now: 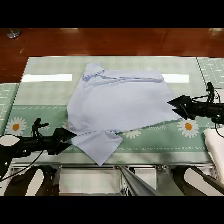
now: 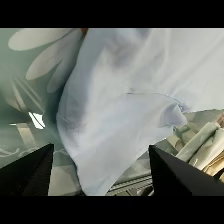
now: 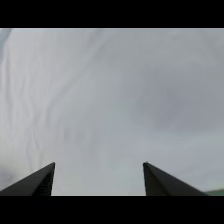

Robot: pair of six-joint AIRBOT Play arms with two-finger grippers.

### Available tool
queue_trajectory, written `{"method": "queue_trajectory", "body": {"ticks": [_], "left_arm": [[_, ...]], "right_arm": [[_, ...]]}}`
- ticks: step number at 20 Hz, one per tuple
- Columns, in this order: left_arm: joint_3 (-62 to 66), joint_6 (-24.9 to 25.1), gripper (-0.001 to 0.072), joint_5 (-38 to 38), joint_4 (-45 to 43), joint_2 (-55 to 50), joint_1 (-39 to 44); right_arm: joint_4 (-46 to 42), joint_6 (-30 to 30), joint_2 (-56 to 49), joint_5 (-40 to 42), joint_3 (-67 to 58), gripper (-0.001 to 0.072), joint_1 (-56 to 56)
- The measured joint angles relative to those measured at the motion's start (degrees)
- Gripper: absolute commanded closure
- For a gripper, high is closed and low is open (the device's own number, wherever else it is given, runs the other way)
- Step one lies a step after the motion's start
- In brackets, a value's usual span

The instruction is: Fold the shirts.

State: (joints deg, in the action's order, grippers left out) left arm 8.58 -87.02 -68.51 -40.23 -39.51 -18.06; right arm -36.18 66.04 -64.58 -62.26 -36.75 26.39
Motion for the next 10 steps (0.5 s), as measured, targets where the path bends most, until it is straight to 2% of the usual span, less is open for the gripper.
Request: {"method": "queue_trajectory", "body": {"ticks": [5,10], "left_arm": [[-2.93,-0.22,0.0006,3.3,2.38,0.66,2.43],[-7.39,1.62,0.0006,10.82,10.21,2.23,4.66]], "right_arm": [[0.2,-0.09,0.15,-0.22,0.26,0.008,-0.11],[0.26,-0.11,0.17,-0.33,0.31,0.0081,-0.11]]}}
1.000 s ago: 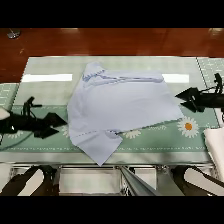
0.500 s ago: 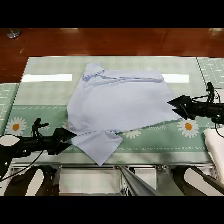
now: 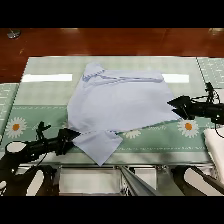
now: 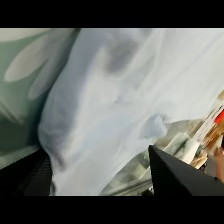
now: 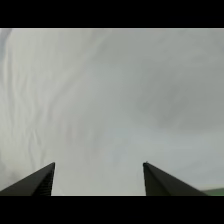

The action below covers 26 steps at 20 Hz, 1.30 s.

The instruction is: Fold the shirts.

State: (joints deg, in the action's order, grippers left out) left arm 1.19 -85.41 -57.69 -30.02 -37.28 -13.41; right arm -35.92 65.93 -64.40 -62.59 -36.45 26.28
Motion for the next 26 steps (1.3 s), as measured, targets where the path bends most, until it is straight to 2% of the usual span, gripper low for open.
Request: {"method": "queue_trajectory", "body": {"ticks": [3,4,5,6,12,19,26], "left_arm": [[-0.85,1.6,0.0013,4.11,3.06,0.72,0.37],[-0.98,1.86,0.013,4.9,3.67,0.83,0.44],[-1.11,2.16,0.0437,5.64,3.85,0.87,0.46],[-1.22,2.62,0.0684,6.64,3.17,0.98,0.5],[0.24,7.21,0.0686,3.34,5.18,1.16,0.55],[3.8,9.81,0.0686,1.77,5.73,1.16,0.55],[4.33,10.34,0.0686,1.42,5.84,1.16,0.55]], "right_arm": [[-0.02,-0.02,0.0,-0.28,0.0,0.0081,0.0],[0.0,-0.02,-0.02,-0.31,0.0,0.0081,0.0],[-0.02,-0.02,0.0,-0.33,0.0,0.0081,0.0],[0.0,-0.02,0.0,-0.33,0.0,0.0081,0.0],[-1.22,1.01,0.02,0.57,-0.81,0.0081,4.35],[-18.1,11.65,-0.72,-0.04,-1.38,0.0081,15.06],[-17.66,9.68,-8.04,-0.37,-2.97,0.0081,12.37]]}}
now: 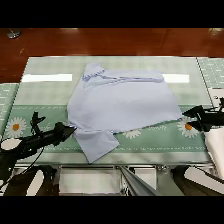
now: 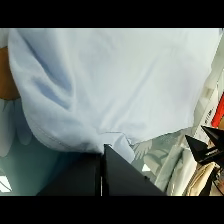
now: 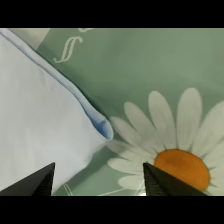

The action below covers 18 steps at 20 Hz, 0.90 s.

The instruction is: Fold the shirts.

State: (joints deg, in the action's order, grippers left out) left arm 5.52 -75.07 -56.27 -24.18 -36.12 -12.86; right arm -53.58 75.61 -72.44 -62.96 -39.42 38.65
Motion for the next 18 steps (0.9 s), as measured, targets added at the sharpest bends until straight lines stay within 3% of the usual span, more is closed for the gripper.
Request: {"method": "queue_trajectory", "body": {"ticks": [7,8,9,10,11,18], "left_arm": [[0.04,0.07,0.0686,0.13,0.0,0.0,0.0],[0.04,0.09,0.0686,0.15,0.0,0.0,0.0],[0.04,0.09,0.0686,0.13,0.0,0.0,0.0],[0.04,0.33,0.0686,0.15,0.0,0.0,0.0],[0.07,0.68,0.0686,0.15,0.0,0.0,0.0],[10.47,2.03,0.0687,0.35,-0.2,-0.11,-0.17]], "right_arm": [[-0.96,1.27,-6.71,0.83,-6.38,0.0102,-7.32],[-1.03,1.4,-7.5,1.22,-7.21,0.0174,-8.39],[-1.07,1.42,-8.22,1.62,-7.93,0.0325,-9.44],[-1.22,1.64,-8.96,2.14,-8.57,0.0565,-10.62],[-2.19,1.68,-9.49,2.05,-9.16,0.0695,-11.76],[-3.54,1.49,-8.22,-3.76,-24.04,0.0697,-17.0]]}}
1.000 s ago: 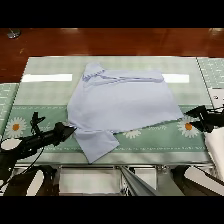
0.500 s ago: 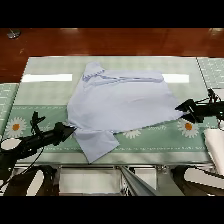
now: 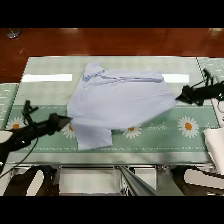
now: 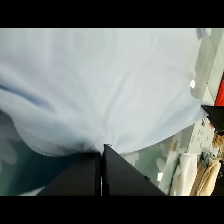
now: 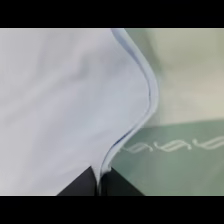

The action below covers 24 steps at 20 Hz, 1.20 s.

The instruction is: Fold the shirts.

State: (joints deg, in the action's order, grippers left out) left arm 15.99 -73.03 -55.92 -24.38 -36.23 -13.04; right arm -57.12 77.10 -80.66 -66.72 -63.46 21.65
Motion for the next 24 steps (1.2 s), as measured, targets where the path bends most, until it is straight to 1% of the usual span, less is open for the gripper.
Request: {"method": "queue_trajectory", "body": {"ticks": [2,4,6,8,10,13,16,18,20,24], "left_arm": [[9.77,0.48,0.0687,2.32,-0.02,-0.79,-0.13],[22.36,1.07,0.0687,3.52,-1.03,-2.6,-0.15],[36.65,1.27,0.0687,3.17,-4.74,-5.22,-0.17],[50.73,1.2,0.0687,0.87,-9.09,-8.26,-0.17],[63.54,0.59,0.0687,-2.84,-13.49,-10.99,-0.15],[80.02,-1.11,0.0687,-9.33,-21.62,-13.0,-0.15],[93.96,-4.61,0.0687,-15.08,-31.23,-13.18,-0.17],[100.5,-6.45,0.0687,-16.9,-35.63,-11.1,-0.09],[102.97,-8.13,0.0687,-17.77,-40.22,-7.61,0.92],[100.67,-12.61,0.0687,-19.61,-51.84,0.35,5.97]], "right_arm": [[1.07,0.96,2.05,-1.22,-9.81,0.0697,-0.39],[4.37,0.7,4.94,-2.93,-20.5,0.0697,-0.57],[6.6,0.5,9.35,-3.65,-29.64,0.0697,-0.63],[6.05,1.11,14.93,-2.95,-36.52,0.0696,-0.7],[3.37,2.64,20.7,-2.95,-40.72,0.0696,-0.72],[-0.2,5.05,29.09,-6.16,-43.6,0.0696,-0.74],[-4.0,7.06,36.68,-8.72,-44.68,0.0696,-0.74],[-6.67,8.22,41.18,-11.04,-45.03,0.0696,-0.74],[-9.86,9.57,44.85,-12.94,-45.18,0.0696,-0.74],[-13.75,11.34,48.83,-15.13,-45.24,0.0695,-0.74]]}}
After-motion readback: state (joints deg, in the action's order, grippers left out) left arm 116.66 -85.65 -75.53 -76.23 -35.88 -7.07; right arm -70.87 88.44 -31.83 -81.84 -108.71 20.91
